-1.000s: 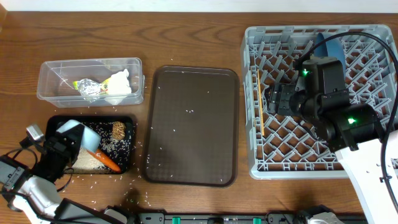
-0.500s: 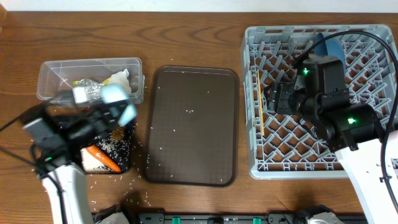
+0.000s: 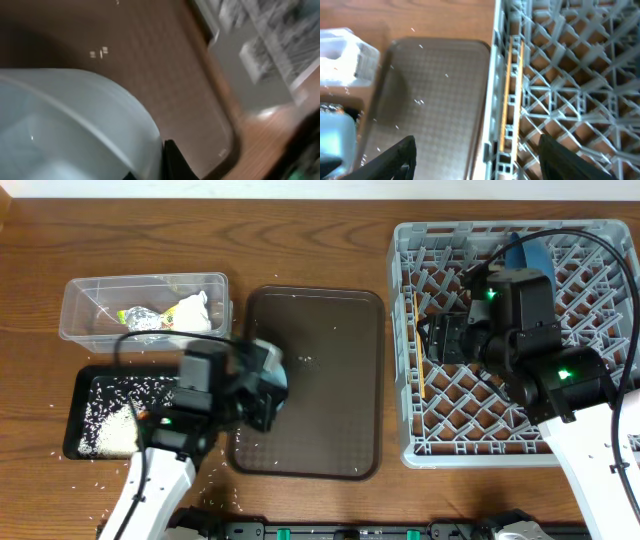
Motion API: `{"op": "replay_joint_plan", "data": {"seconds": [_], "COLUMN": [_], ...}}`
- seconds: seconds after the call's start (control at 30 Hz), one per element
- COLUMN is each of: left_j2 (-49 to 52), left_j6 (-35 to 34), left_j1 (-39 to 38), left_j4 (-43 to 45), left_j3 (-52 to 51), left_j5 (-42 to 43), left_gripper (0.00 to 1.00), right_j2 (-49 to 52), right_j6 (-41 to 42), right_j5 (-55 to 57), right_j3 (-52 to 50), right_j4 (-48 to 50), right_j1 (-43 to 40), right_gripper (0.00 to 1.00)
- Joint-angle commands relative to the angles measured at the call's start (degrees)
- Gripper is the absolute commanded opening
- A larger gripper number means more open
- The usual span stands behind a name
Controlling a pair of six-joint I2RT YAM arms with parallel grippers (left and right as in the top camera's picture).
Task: Sort waste into correct bins and load items into the dishwasher rack
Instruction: 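Bring bowl toward right gripper and hand it over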
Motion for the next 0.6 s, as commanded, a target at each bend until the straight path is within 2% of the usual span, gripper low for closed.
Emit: {"op": "replay_joint_plan", "data": {"seconds": [0.0,0.13,0.27,0.57], "left_j2": [-0.2,-0.37,-1.73,-8.83], "left_j6": [13.6,19.63,27.93,42.91], "left_j1": [-6.14,-12.31,-17.88,-27.61], "left_j4": [-3.34,-4.04,-3.91,-4.02], "left_j3": [3.5,4.33,4.35,4.39], "left_j5": [-11.28,-11.26,-11.23,-9.66], "left_gripper": [0.06,0.06,0.06,0.06], "right_j2": [0.04,0.04,0.5,4.68], "right_j6": [-0.7,-0.76,-5.27,-7.08], "right_j5": [-2.34,-8.98,-18.95,-24.04], "right_j3": [0.46,0.46,0.46,0.46], "right_j4": [2.27,6.14,9.11,10.23], "right_j1": [0.74,0.79,1.9,4.07], "right_gripper": [0.7,0.71,0.74,0.74]}}
